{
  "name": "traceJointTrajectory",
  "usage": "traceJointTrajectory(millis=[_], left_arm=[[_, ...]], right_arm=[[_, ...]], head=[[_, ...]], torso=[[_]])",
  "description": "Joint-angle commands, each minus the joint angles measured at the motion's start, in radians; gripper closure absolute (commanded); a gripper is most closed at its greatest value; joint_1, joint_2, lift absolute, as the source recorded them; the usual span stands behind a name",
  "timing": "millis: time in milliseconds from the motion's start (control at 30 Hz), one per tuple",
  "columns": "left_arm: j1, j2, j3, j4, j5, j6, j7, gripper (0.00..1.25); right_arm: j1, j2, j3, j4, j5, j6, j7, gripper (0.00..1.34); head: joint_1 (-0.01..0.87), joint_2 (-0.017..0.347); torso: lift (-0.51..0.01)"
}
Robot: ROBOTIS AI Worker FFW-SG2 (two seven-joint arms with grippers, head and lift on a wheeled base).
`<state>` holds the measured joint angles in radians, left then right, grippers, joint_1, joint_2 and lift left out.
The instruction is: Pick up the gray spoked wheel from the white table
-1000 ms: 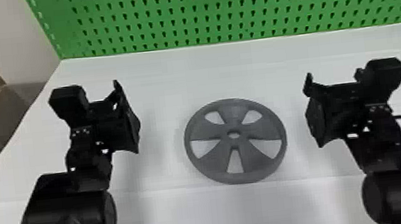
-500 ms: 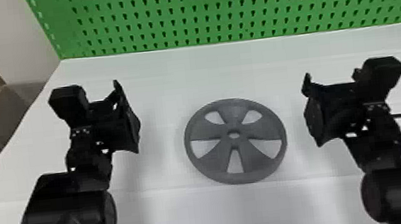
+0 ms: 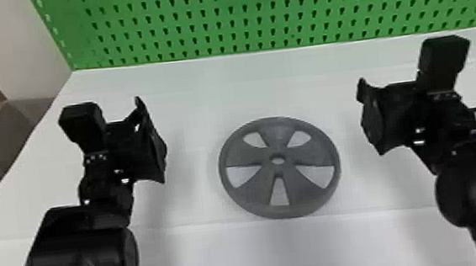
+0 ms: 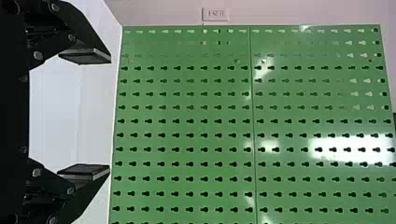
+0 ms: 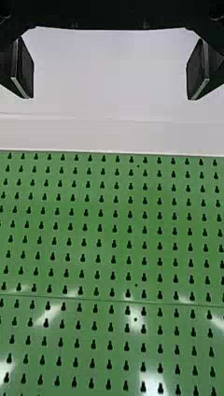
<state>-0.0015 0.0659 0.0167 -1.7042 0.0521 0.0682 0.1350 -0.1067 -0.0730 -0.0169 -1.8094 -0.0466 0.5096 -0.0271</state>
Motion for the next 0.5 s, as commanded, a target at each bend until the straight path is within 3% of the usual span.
traceJointTrajectory(millis=[0,167,333,467], left_arm=[[0.000,0.000,-0.001,0.000,0.000,0.002,0.000,0.42],[-0.002,0.000,-0.004,0.000,0.000,0.007,0.000,0.42],[-0.003,0.000,-0.009,0.000,-0.002,0.012,0.000,0.42],[-0.008,0.002,-0.017,0.000,-0.006,0.019,0.000,0.42]], right_arm=[[-0.071,-0.017,0.012,-0.036,0.001,0.225,0.006,0.08],[-0.169,-0.040,0.029,-0.038,-0.029,0.440,0.009,0.08],[-0.272,-0.057,0.060,-0.030,-0.007,0.652,0.009,0.08],[-0.346,-0.077,0.061,0.007,-0.050,0.785,0.009,0.08]], head=[[0.779,0.100],[0.779,0.100],[0.779,0.100],[0.779,0.100]], torso=[[-0.090],[-0.090],[-0.090],[-0.090]])
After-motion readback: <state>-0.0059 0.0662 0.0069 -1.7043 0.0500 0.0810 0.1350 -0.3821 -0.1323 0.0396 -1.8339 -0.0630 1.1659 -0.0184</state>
